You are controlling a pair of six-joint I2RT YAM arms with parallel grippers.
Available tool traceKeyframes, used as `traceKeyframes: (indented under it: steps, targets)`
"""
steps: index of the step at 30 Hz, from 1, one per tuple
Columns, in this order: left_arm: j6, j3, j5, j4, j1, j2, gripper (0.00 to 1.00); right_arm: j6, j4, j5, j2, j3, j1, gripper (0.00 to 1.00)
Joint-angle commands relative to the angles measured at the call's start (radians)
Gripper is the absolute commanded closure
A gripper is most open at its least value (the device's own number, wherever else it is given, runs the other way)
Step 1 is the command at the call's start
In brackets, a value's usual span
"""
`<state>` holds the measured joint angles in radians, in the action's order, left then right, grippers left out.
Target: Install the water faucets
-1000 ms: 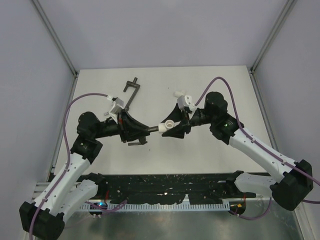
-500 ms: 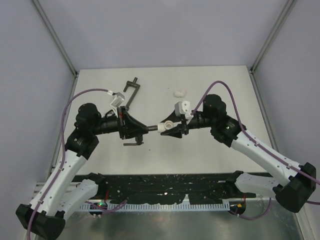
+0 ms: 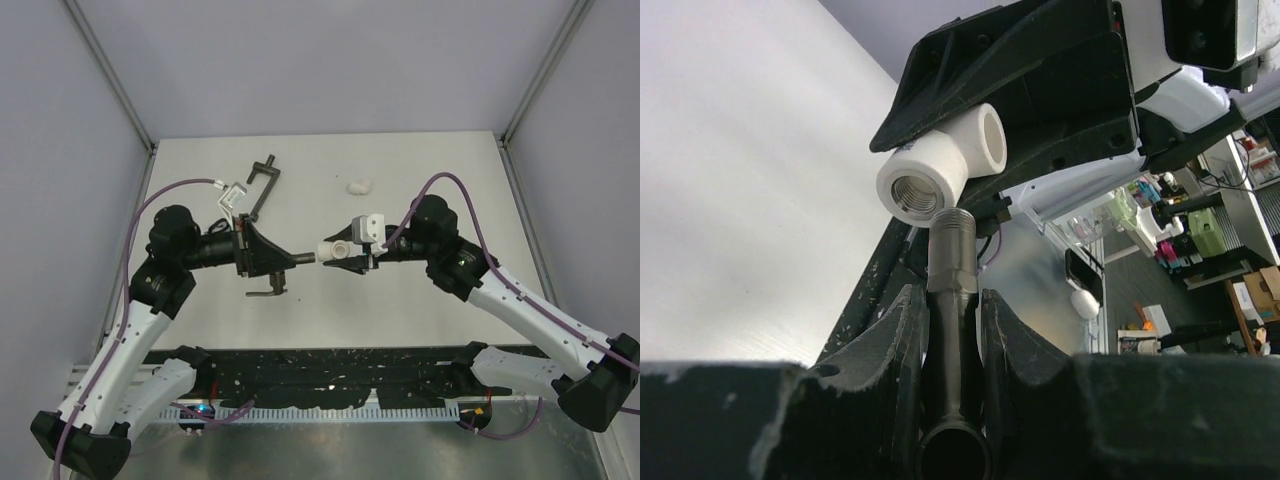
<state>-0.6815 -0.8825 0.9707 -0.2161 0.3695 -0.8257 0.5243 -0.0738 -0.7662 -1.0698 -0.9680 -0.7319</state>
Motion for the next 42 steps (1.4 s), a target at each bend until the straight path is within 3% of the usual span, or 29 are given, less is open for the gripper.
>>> traceKeyframes:
  steps: [1, 4, 13, 18, 26, 42]
  targets:
    - [-0.131, 0.025, 0.063, 0.180, -0.020, 0.014, 1.00, -0.009, 0.134, -0.085, 0.051, 0.012, -0.004, 0.95]
    - [-0.185, 0.043, 0.072, 0.270, -0.021, 0.013, 1.00, -0.006, 0.134, -0.093, 0.057, 0.011, -0.008, 0.95]
    - [-0.297, 0.027, 0.092, 0.333, -0.021, -0.010, 1.00, 0.078, 0.100, -0.044, 0.067, -0.018, -0.046, 0.95]
    - [-0.363, 0.011, 0.120, 0.291, -0.021, -0.036, 1.00, 0.106, 0.100, -0.033, 0.071, -0.029, -0.052, 0.95]
    - [-0.530, 0.053, 0.149, 0.457, -0.021, -0.036, 1.00, 0.155, 0.051, -0.016, 0.073, -0.052, -0.060, 0.95]
    - [-0.444, 0.004, 0.181, 0.403, -0.012, -0.059, 1.00, 0.169, -0.075, -0.054, 0.025, -0.132, -0.078, 0.95]
